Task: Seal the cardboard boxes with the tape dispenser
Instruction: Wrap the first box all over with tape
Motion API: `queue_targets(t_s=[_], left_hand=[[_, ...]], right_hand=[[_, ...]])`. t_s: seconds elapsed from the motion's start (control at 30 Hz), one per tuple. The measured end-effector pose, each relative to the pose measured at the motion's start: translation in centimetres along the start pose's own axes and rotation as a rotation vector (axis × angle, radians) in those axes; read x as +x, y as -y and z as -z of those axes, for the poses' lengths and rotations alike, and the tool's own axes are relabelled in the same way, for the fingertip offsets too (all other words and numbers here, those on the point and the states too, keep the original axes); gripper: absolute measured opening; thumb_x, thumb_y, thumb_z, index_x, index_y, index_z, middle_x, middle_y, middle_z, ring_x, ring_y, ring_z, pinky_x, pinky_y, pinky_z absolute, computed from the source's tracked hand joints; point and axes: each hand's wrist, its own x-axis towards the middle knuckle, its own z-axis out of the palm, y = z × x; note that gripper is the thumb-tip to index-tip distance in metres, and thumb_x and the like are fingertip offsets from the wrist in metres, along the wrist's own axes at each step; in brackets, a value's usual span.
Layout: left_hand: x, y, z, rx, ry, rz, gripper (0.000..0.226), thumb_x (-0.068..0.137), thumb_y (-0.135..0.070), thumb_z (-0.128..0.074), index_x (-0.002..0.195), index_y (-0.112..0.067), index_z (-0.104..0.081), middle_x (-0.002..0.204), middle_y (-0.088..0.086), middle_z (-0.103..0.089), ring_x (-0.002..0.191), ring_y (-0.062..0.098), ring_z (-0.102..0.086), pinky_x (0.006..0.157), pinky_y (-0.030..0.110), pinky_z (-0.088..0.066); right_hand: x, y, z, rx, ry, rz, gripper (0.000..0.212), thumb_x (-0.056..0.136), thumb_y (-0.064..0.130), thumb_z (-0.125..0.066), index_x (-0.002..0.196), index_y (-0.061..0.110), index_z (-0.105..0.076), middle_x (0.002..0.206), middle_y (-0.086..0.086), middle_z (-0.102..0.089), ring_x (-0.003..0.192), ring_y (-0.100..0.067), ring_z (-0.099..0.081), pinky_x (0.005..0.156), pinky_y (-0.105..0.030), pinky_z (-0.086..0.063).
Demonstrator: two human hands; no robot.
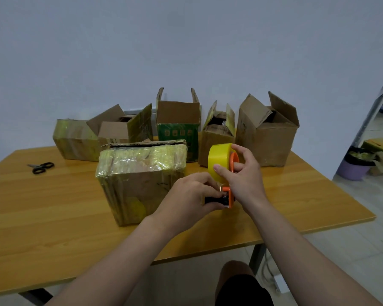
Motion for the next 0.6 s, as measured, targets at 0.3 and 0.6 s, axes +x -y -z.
queue_targets(t_s=[0.3, 0.6], left_hand=[[0.87, 0.23, 1.0, -0.072, 0.178, 0.016, 0.007, 0.086, -0.024, -0.084, 0.09, -0.019, -0.083, 0.097, -0.011, -0.071, 0.089, 0.008, -0.064, 0.082, 0.036, -0.058], [0.13, -0.59, 1.02, -0.017, 0.128, -0.053, 0.023, 0.097, -0.045, -0.066, 0.1, -0.022, -0.071, 0.1, -0.012, -0.066, 0.091, 0.008, -0.059, 0.08, 0.031, -0.056]], right_hand=[[-0.82, -0.04, 0.11, -0.132, 0.194, 0.193, 0.075, 0.083, 0.026, -0.085, 0.145, 0.034, -0.043, 0.091, 0.0, -0.077, 0.086, -0.013, -0.074, 0.079, -0.045, -0.062], [-0.75, -0.26, 0.18, -0.153, 0.15, 0.146, 0.071, 0.083, 0.035, -0.084, 0.143, 0.033, -0.045, 0.096, -0.003, -0.074, 0.094, -0.023, -0.071, 0.084, -0.048, -0.06]])
